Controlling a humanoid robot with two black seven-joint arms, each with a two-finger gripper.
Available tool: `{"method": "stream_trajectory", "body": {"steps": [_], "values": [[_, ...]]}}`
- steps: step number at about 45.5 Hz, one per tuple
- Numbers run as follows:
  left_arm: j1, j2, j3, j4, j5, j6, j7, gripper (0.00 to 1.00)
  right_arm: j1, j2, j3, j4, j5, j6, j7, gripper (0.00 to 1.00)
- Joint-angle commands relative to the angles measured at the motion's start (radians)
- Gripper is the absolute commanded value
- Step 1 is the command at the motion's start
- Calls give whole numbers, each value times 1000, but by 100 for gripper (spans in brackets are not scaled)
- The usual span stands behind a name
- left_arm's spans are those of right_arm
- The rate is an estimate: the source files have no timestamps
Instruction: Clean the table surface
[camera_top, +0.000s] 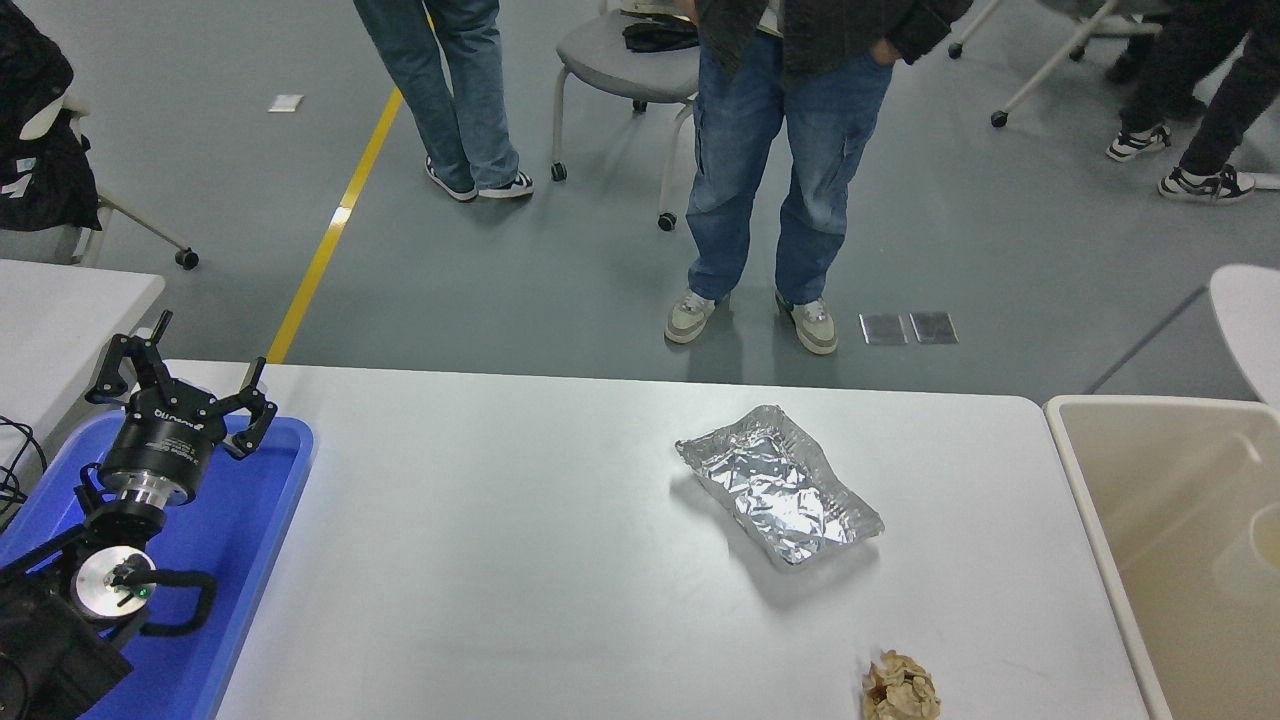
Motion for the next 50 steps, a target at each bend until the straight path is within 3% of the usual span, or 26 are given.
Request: {"method": "stream_trajectory", "body": {"steps": [1, 9, 14, 18, 27, 36, 50], "values": [[0, 0, 0, 0, 0, -1, 0, 100, -43, 57, 0, -34, 35, -58, -59, 0], [0, 0, 0, 0, 0, 1, 0, 100, -44, 59, 1, -34, 37, -58, -62, 0], [0, 0, 0, 0, 0, 1, 0, 100, -44, 57, 1, -34, 67, -58, -62, 68], [1, 0, 0, 0, 0, 1, 0, 100, -44, 57, 0, -35, 89, -57, -64, 87], [1, 0, 0, 0, 0, 1, 0, 100, -35, 56, 3, -38, 161, -68, -65, 96], [0, 0, 0, 0, 0, 1, 0, 100, -1, 49, 3, -63, 368, -71, -65, 96], [1, 0, 0, 0, 0, 1, 0, 100, 71, 46, 26, -3, 889, -55, -70, 96]]}}
